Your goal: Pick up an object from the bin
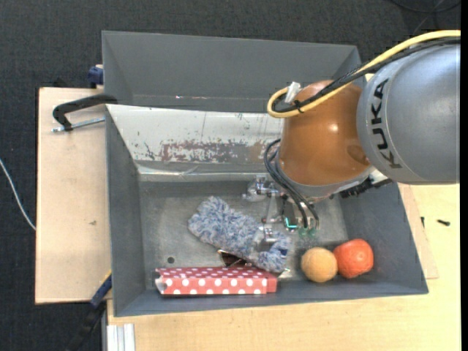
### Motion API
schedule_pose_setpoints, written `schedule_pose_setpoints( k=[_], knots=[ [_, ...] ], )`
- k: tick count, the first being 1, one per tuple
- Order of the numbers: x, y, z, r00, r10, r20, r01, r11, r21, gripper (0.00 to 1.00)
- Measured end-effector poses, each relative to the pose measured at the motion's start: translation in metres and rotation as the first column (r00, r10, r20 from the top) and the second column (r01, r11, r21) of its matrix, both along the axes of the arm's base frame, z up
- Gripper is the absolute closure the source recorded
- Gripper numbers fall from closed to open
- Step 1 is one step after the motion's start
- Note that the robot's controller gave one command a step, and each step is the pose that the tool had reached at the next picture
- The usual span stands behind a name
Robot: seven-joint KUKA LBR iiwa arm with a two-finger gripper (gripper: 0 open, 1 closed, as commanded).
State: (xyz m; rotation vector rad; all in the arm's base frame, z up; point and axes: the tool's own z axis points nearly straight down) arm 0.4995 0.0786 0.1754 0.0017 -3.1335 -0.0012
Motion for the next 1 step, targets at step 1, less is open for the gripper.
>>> schedule_pose_setpoints(
  k=[1],
  knots=[
    [0.0019, -0.0005, 0.0043, 1.0, -0.001, 0.009, 0.001, 1.0, 0.001, 0.0]
  ],
)
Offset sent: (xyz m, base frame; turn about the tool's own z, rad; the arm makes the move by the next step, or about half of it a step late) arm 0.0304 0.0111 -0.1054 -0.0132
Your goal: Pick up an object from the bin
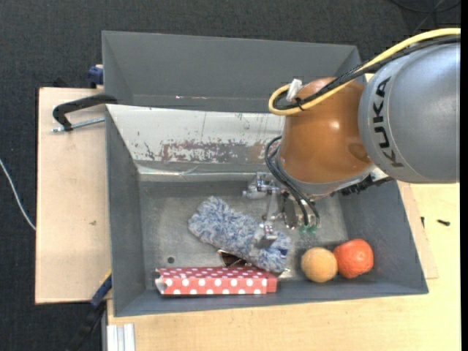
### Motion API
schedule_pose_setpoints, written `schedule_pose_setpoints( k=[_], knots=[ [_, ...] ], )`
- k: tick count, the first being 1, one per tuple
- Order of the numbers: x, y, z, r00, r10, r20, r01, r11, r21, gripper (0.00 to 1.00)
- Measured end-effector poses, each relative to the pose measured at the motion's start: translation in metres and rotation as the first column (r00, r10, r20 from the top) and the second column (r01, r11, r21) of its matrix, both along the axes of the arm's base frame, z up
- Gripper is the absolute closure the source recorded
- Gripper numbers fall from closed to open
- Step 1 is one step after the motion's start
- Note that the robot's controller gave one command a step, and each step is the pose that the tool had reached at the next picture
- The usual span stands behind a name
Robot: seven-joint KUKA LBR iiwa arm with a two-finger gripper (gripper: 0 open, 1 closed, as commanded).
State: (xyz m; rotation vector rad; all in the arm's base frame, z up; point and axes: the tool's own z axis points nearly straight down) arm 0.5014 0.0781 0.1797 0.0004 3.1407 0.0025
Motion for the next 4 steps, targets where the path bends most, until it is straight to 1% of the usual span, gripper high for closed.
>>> schedule_pose_setpoints(
  k=[1, 2, 3, 4],
  knots=[
    [0.0312, 0.0126, -0.1033, 1.0, 0.014, 0.0, -0.014, 1.0, 0.001, 1.0],
    [0.0335, 0.0127, -0.1047, 1.0, 0.013, 0.013, -0.013, 1.0, 0.002, 0.0],
    [0.032, 0.0131, -0.1042, 1.0, 0.013, 0.007, -0.014, 1.0, 0.003, 1.0],
    [0.032, 0.0131, -0.1042, 1.0, 0.013, 0.007, -0.013, 1.0, 0.003, 1.0]
  ],
)
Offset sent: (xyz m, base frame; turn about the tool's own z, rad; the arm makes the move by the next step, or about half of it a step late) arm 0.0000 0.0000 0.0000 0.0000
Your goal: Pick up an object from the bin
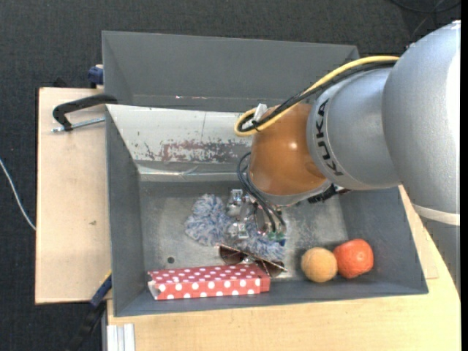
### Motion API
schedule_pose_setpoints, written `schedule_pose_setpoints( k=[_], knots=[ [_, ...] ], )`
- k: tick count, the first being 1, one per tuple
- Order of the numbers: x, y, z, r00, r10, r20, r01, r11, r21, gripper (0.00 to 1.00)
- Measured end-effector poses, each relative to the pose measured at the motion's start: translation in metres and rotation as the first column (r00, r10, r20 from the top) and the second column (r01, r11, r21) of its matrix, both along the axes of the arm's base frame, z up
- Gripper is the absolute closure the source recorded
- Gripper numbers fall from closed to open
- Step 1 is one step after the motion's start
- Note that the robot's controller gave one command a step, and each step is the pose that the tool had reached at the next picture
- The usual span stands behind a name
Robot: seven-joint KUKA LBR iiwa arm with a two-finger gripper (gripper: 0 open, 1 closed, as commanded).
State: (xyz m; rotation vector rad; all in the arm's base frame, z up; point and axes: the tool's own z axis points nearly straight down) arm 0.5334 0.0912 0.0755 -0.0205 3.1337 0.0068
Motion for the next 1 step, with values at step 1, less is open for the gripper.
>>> schedule_pose_setpoints(
  k=[1],
  knots=[
    [0.0123, 0.0045, 0.146, 0.999, -0.043, -0.001, 0.043, 0.999, -0.001, 1.0]
  ],
)
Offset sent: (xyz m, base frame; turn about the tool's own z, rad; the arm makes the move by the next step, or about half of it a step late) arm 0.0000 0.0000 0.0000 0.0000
